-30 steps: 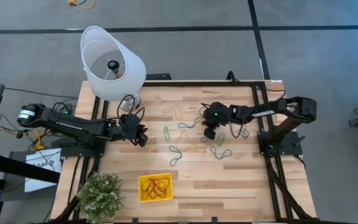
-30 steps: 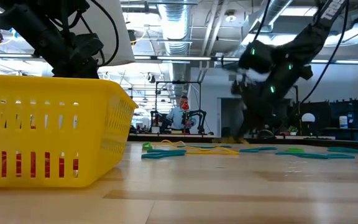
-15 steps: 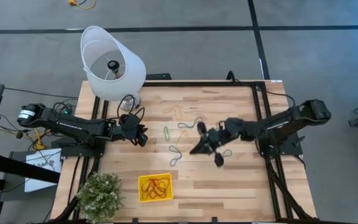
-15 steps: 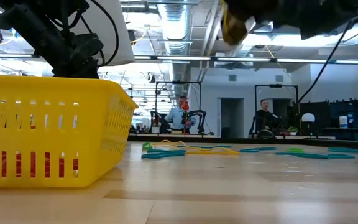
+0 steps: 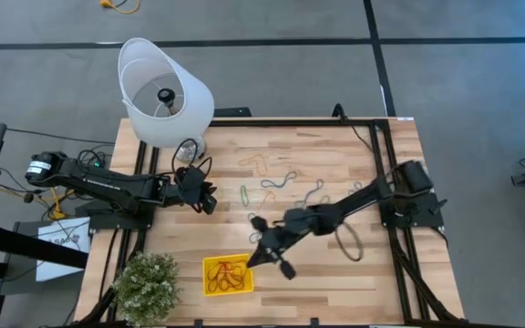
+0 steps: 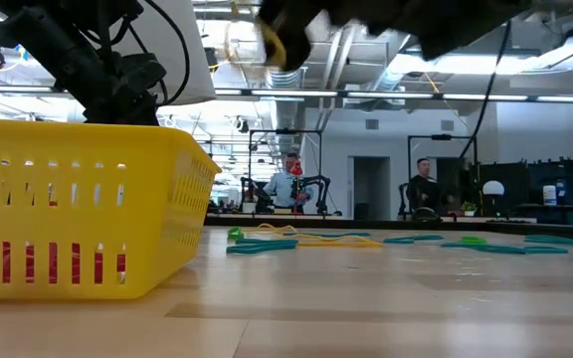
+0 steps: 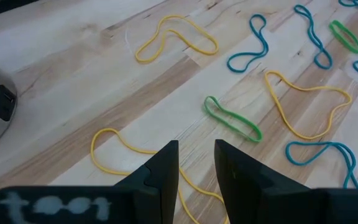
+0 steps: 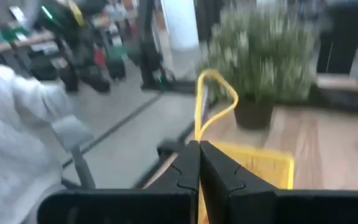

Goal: Pick and place items into bin
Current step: Put the yellow rubber band into the yellow bin

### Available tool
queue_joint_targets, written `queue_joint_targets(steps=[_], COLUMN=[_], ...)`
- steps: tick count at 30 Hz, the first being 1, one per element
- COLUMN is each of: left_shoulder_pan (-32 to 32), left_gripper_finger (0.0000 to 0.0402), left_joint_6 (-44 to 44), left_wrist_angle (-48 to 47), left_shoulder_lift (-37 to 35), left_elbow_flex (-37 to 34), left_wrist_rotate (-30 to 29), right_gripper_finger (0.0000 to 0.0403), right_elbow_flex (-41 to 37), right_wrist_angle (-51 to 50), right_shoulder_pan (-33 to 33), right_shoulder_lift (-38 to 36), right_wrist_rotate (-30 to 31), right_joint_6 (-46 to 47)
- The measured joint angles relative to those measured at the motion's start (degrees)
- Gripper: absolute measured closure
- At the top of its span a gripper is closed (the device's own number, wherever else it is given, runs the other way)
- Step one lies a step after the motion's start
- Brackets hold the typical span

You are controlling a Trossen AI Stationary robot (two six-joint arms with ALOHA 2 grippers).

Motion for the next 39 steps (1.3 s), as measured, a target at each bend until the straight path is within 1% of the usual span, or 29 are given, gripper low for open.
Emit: queue_joint_targets(steps=[6, 13, 16, 21, 24, 26, 28, 30, 33, 36, 39], left_shoulder_pan=[0.0, 0.0, 0.0, 0.0, 0.0, 0.0, 0.0, 0.0, 0.0, 0.1, 1.1], left_gripper_finger=[0.0310, 0.0310, 0.0310, 0.0310, 0.0310, 0.0310, 0.0310, 0.0310, 0.0310, 0.0310, 0.0310], left_joint_6=[0.0, -0.3, -0.3, -0.2, 1.5, 2.5, 1.6, -1.6, -4.8, -9.4, -17.5], left_wrist_angle=[-0.2, -0.4, -0.4, -0.5, -0.5, -0.5, -0.5, -0.5, -1.2, -2.7, -2.5], left_shoulder_lift=[0.0, 0.0, 0.0, 0.0, 0.0, 0.0, 0.0, 0.2, 1.7, 5.2, 10.2], left_elbow_flex=[0.0, 0.0, 0.0, 0.0, 0.0, 0.0, 0.0, 0.0, 0.0, 0.0, -0.1], left_wrist_rotate=[0.3, 0.5, 0.5, 0.6, 2.8, 4.6, 5.1, 4.9, 4.6, 3.8, 2.3], right_gripper_finger=[0.0403, 0.0400, 0.0387, 0.0352, 0.0335, 0.0329, 0.0327, 0.0327, 0.0331, 0.0332, 0.0332], right_elbow_flex=[7.5, 12.8, 13.9, 15.4, 16.5, 16.8, 17.8, 17.6, 18.5, 18.6, 18.4], right_wrist_angle=[-8.3, -11.6, -14.6, -19.4, -21.7, -23.9, -25.4, -31.0, -40.4, -49.1, -57.5], right_shoulder_pan=[0.0, 0.0, 0.0, -0.8, -1.3, -1.7, -2.1, -2.8, -4.2, -6.4, -9.4], right_shoulder_lift=[7.1, 12.2, 13.1, 13.1, 13.0, 11.6, 10.6, 7.7, 2.6, -3.4, -9.2], right_wrist_rotate=[-0.4, -1.7, -1.5, -1.4, -1.5, -1.7, -1.9, -1.9, -1.5, -1.3, -1.2], right_joint_6=[3.1, 4.3, 3.7, 1.4, 1.5, 1.2, 1.0, 0.2, -4.4, -5.3, -9.0])
